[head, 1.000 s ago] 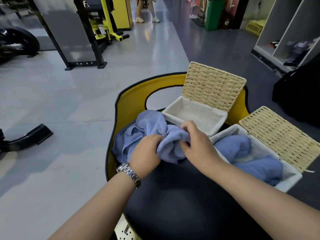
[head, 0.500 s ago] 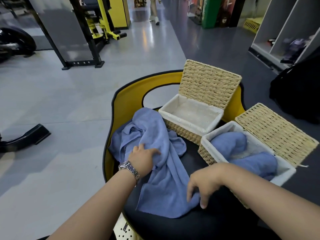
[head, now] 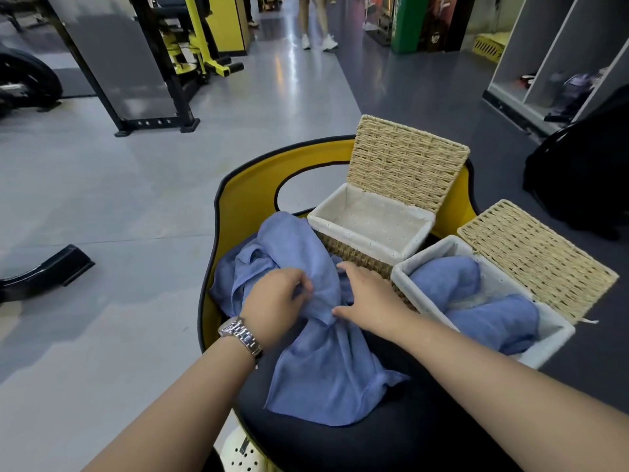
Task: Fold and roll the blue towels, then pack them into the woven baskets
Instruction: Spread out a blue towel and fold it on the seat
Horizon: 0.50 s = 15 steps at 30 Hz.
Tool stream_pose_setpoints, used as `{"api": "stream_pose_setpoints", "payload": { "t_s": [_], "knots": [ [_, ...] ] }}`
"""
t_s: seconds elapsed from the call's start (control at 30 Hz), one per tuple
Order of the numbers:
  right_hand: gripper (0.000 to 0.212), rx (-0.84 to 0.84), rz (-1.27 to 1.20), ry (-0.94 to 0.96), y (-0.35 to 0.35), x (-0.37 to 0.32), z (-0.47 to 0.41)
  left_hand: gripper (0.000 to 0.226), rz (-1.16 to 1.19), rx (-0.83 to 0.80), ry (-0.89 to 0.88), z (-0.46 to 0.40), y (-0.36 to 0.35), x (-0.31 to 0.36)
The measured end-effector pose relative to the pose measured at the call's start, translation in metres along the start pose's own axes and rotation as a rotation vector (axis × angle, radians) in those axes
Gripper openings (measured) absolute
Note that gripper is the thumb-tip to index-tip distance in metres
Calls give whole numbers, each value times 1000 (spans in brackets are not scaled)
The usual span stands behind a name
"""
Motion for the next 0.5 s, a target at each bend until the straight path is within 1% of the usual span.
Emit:
{"api": "stream_pose_setpoints", "payload": {
  "t_s": [0.07, 0.1, 0.13, 0.17, 0.2, 0.23, 0.27, 0.3, 0.33, 0.37, 0.4, 0.43, 0.47, 0.5],
  "knots": [
    [101, -110, -221, -35, -1, 1, -1, 19, 168, 31, -132, -2, 13, 15],
    [108, -193, -360, -66, -3, 1, 0, 23, 242, 51, -171, -1, 19, 19],
    [105, -263, -483, -94, -6, 1, 1, 26, 313, 70, -166, 0, 24, 19],
    [92, -316, -592, -107, -10, 0, 2, 29, 367, 86, -132, 2, 29, 15],
    [70, -347, -666, -97, -13, -1, 3, 33, 400, 100, -85, 3, 31, 10],
    [48, -346, -710, -77, -14, -4, 4, 37, 385, 101, -48, 6, 31, 4],
    [34, -321, -732, -71, -13, -6, 6, 39, 308, 104, -27, 7, 30, -2],
    [31, -272, -747, -82, -13, -6, 6, 36, 149, 107, -21, 9, 30, -6],
    [34, -202, -752, -98, -10, -5, 7, 31, -35, 115, -15, 10, 32, -5],
    [36, -124, -753, -108, -4, -4, 7, 25, -169, 117, 25, 13, 33, -8],
    [35, -39, -754, -115, 5, -3, 8, 18, -197, 79, 110, 17, 31, -12],
    [30, 37, -767, -127, 12, -1, 9, 14, -119, 3, 210, 21, 24, -18],
    [23, 96, -794, -133, 19, 0, 11, 23, 49, -91, 299, 25, 12, -20],
    [17, 134, -817, -122, 24, 0, 13, 40, 255, -162, 363, 28, -2, -20]
  ]
}}
Point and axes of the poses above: each hand's wrist, its own z-axis away from the middle knuckle, its own y-axis out of the back of the hand, x = y × z, the point moved 9 cm from there along -z, towards the middle knuckle, and after that the axes turned 12 degrees about -y, right-handed, at the moved point
